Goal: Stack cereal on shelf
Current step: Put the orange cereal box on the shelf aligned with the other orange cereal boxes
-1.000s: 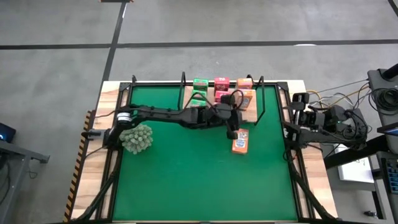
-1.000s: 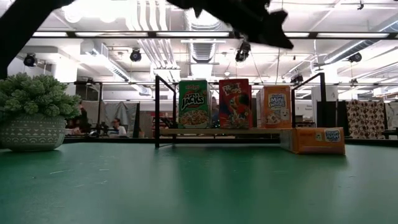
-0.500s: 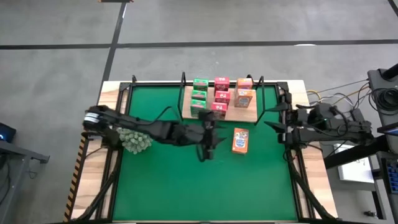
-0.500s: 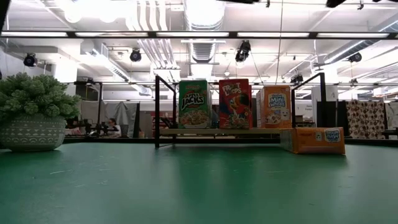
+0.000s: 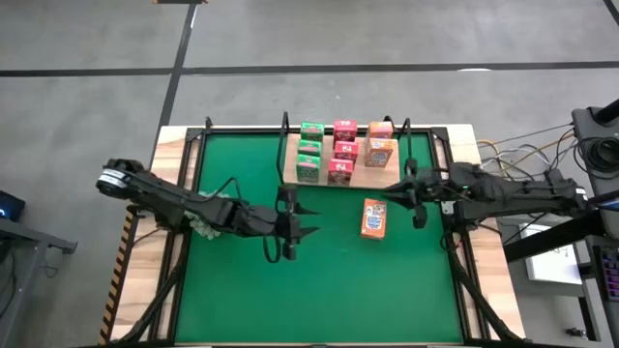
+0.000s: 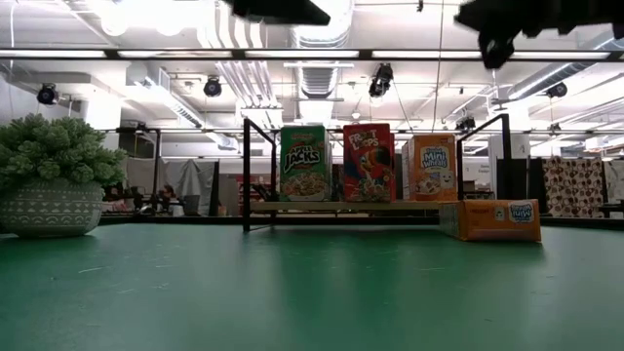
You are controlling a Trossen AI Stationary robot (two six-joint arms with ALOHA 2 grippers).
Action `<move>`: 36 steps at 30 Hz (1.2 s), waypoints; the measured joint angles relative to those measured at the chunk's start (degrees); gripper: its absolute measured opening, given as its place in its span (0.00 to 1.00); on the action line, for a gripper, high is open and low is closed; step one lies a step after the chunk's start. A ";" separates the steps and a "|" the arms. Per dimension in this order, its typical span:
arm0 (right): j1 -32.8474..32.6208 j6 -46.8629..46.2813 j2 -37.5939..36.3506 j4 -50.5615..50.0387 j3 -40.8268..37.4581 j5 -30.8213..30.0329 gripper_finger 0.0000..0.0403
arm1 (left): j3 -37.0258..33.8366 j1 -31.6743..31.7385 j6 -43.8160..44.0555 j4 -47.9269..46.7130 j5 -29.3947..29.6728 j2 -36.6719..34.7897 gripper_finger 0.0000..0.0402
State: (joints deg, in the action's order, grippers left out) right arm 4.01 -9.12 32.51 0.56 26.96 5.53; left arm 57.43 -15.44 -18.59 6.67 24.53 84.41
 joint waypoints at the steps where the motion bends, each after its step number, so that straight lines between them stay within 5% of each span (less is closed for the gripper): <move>1: 0.00 -1.57 0.65 -0.98 0.00 0.00 0.12 | -1.14 0.00 0.51 0.82 0.00 -0.26 0.39; 17: -0.76 -24.07 10.52 -38.28 -0.02 0.17 0.02 | -4.88 -0.26 3.85 1.78 -0.04 -0.10 0.39; 24: -0.76 -22.23 13.05 -36.91 -0.07 -7.07 0.02 | -4.88 -0.26 5.46 1.94 -0.04 -0.10 0.39; 36: -0.76 -17.14 21.20 -27.62 -0.15 -9.67 0.02 | -6.05 -0.26 9.09 1.78 -0.04 -0.07 0.39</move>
State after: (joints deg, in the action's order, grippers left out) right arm 3.25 -26.27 53.71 -27.06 26.81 -4.14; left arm 51.38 -15.70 -9.50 8.44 24.49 84.33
